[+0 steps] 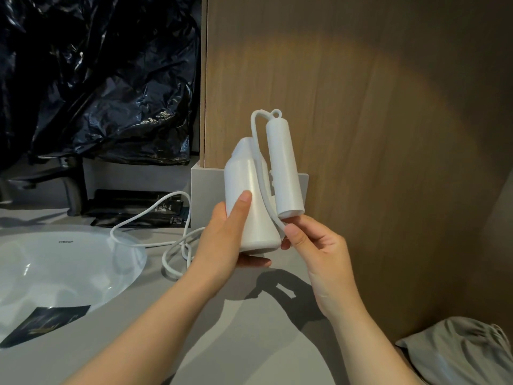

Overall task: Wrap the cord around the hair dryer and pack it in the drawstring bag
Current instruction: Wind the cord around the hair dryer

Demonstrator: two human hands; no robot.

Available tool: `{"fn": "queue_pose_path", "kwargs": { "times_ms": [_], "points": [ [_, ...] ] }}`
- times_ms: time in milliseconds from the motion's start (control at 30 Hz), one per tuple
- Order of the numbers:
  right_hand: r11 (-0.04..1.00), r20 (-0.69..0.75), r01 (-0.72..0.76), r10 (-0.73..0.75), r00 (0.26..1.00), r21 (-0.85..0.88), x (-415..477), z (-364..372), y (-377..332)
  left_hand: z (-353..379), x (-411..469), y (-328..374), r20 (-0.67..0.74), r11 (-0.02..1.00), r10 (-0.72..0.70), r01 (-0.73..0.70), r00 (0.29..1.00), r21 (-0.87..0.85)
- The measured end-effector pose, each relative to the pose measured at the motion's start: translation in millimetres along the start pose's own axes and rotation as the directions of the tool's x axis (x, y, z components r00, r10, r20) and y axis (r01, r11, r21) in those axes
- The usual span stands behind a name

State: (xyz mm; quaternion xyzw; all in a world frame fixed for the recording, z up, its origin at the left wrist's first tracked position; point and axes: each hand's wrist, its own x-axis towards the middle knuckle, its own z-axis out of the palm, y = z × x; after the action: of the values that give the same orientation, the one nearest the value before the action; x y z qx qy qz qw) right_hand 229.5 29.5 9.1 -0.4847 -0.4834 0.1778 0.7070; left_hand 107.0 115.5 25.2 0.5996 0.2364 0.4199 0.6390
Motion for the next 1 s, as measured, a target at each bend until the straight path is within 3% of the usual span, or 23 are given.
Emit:
{"fn": "queue_pose_path", "kwargs": {
  "times_ms": [133, 333, 533, 833, 1000],
  "points": [
    [0.999, -0.032, 0.042, -0.042, 0.999, -0.003, 0, 1, -1, -1, -3, -3, 0.036, 0.962, 0.146, -0.151, 0.989, 0.227],
    [0.999, 0.004, 0.049, -0.049, 0.999, -0.004, 0, -1, -2, 1, -2, 1, 0.010, 0.999, -0.030, 0.030, 1.000, -0.027],
    [1.000, 0.068, 0.023, -0.022, 0.997, -0.015, 2, -1, 0, 1, -8, 12, 0.050, 0.947, -0.139, 0.147, 0.989, -0.285],
    [0.993, 0.055, -0.115, 0.116, 0.992, -0.025, 9, -9, 5, 0, -11, 11, 0.129, 0.966, -0.128, 0.153, 0.983, -0.208],
    [0.987, 0.081, -0.160, 0.162, 0.984, -0.031, 9, -11, 6, -4, -12, 13, 0.256, 0.982, -0.108, 0.143, 0.961, -0.120]
  ]
}}
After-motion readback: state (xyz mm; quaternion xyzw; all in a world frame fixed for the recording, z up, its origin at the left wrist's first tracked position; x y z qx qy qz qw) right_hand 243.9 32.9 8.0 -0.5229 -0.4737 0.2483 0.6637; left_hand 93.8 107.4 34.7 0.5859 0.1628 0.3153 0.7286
